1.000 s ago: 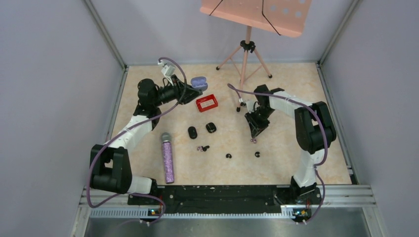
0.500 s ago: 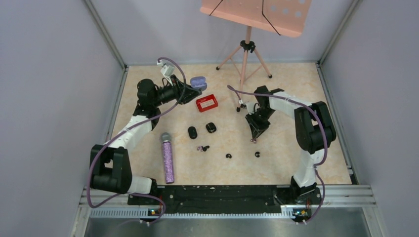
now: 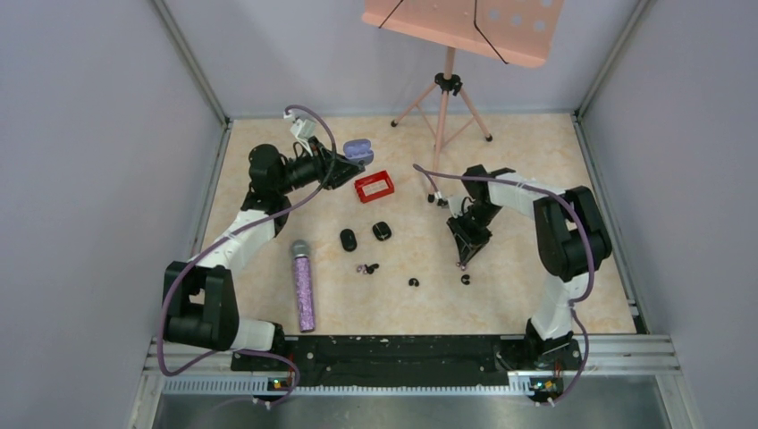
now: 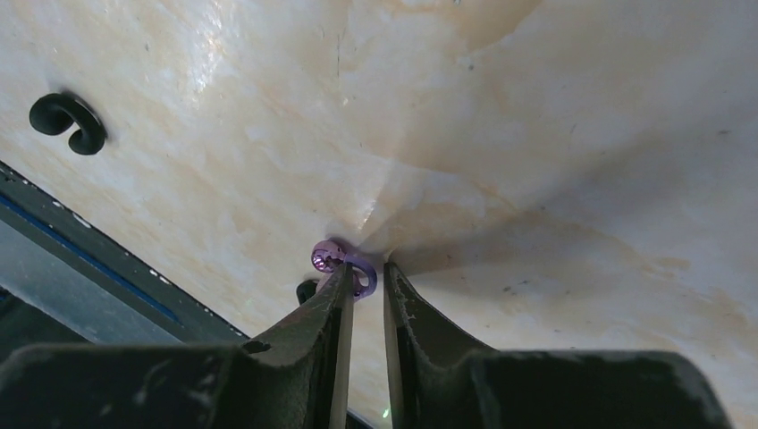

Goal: Insert the wireless bluetooth earbuds into the charging case

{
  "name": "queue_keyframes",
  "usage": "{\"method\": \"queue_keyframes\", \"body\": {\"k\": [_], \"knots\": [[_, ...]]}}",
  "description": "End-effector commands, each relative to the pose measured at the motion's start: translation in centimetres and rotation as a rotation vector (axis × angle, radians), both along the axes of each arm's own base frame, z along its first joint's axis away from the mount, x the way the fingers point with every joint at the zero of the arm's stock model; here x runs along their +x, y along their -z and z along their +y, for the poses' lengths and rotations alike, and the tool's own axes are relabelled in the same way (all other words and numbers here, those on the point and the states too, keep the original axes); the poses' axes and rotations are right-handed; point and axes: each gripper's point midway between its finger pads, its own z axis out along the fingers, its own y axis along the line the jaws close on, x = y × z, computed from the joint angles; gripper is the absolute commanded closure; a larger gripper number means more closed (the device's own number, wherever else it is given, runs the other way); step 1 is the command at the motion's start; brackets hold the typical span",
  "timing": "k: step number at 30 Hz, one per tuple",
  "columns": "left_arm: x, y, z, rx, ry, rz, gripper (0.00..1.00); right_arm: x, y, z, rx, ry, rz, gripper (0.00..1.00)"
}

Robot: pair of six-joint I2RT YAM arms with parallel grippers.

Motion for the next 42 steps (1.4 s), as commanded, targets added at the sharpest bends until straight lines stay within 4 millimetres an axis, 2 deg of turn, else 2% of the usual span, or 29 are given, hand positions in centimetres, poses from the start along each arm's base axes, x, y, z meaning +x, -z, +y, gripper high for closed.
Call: {"method": "queue_keyframes", "body": {"k": [1, 6, 9, 11, 14, 19, 23, 27, 30, 34, 39, 42], "knots": [[-0.2, -1.5, 0.3, -0.007, -0.015, -0.062, 1.0, -0.7, 0.3, -0.2, -0.023, -0.023, -0.037, 0.82], [-0.1, -1.3, 0.4, -0.004, -0.019, -0.062, 1.0, -1.3, 0.7, 0.4, -0.044, -0.063, -0.076, 0.92], [-0.1, -1.2, 0.4, 0.0, -0.018, -0.059, 1.0, -0.4, 0.3, 0.8, -0.041, -0.065, -0.118, 0.99], [-0.2, -1.1, 0.4, 0.003, -0.015, -0.06, 1.0, 0.9, -0.7, 1.0, -0.041, -0.076, -0.17, 1.0], [-0.2, -1.0, 0.3, 0.005, -0.009, -0.058, 1.0, 3.3, -3.2, 1.5, -0.024, -0.097, -0.281, 1.0], [-0.2, -0.7, 0.2, 0.005, 0.006, -0.049, 1.0, 6.5, -9.6, 3.2, 0.049, -0.165, -0.525, 1.0], [-0.2, -0.2, 0.0, 0.008, 0.021, -0.05, 1.0, 6.9, -13.0, 4.4, 0.088, -0.224, -0.658, 1.0], [-0.3, 0.2, -0.3, 0.014, 0.031, -0.049, 1.0, 6.7, -15.2, 5.5, 0.111, -0.278, -0.781, 1.0], [-0.4, 0.4, -0.3, 0.015, 0.032, -0.041, 1.0, 6.4, -14.0, 5.2, 0.085, -0.262, -0.757, 1.0], [-0.5, 0.4, -0.3, 0.016, 0.026, -0.036, 1.0, 6.8, -12.1, 4.1, 0.109, -0.152, -0.642, 0.98], [-0.9, 0.9, -0.2, 0.024, 0.031, -0.02, 1.0, 9.2, -9.9, 2.3, 0.124, -0.048, -0.51, 0.88], [-1.0, 0.9, -0.2, 0.031, 0.037, -0.022, 1.0, 11.0, -8.4, 1.7, 0.115, -0.055, -0.483, 0.85]]}}
